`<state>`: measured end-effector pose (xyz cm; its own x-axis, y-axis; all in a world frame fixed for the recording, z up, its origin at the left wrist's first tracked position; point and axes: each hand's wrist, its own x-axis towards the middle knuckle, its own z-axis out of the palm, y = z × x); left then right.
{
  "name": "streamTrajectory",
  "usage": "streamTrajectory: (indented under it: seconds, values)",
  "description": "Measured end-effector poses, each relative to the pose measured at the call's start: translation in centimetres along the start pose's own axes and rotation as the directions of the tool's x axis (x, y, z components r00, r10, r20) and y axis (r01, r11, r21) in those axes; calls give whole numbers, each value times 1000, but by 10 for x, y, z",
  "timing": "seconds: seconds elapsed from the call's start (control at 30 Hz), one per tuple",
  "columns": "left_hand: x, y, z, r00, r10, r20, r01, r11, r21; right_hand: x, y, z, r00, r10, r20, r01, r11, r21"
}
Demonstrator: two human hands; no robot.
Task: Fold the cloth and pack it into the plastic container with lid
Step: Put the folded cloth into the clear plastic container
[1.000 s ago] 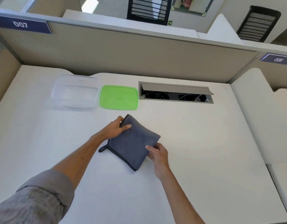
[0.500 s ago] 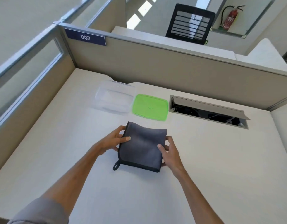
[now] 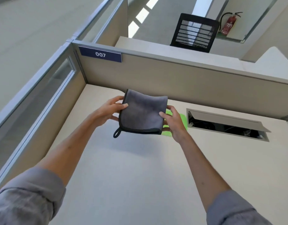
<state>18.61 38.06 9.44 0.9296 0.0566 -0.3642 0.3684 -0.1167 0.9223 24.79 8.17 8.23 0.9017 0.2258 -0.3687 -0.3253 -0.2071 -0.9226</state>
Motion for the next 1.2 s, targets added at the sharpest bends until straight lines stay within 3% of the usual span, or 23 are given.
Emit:
streamTrajectory:
  seconds: [0.33,0.47,0.57,0.67,0.73,0.87,1.0,1.2]
  values:
    - [79,-4,-43,999,-32,-28,30,997,-69,93,-19,43,991,42,-124,-66,979,-194]
    - [96,-15,-41,986,17,-164,-16,1000,12,102,-8,53,984,-5,-177,-57,939,-339]
    - [107,-27,-39,976,36,-215,16,972,233,106,5,58,980,-41,-195,-64,861,-504]
    - [109,-37,-35,962,125,-241,37,819,573,103,13,63,972,-103,-213,-57,772,-634]
    - [109,-44,-32,958,166,-233,52,700,712,98,15,65,964,-160,-213,-40,704,-709]
    - [108,-54,-28,959,193,-206,53,593,804,92,17,66,958,-220,-186,-7,628,-778]
    - [99,-57,-23,949,267,-166,48,398,916,89,18,66,967,-225,-122,18,535,-845]
    - [99,-66,-22,930,321,-179,56,359,932,73,44,68,951,-302,-73,74,449,-890]
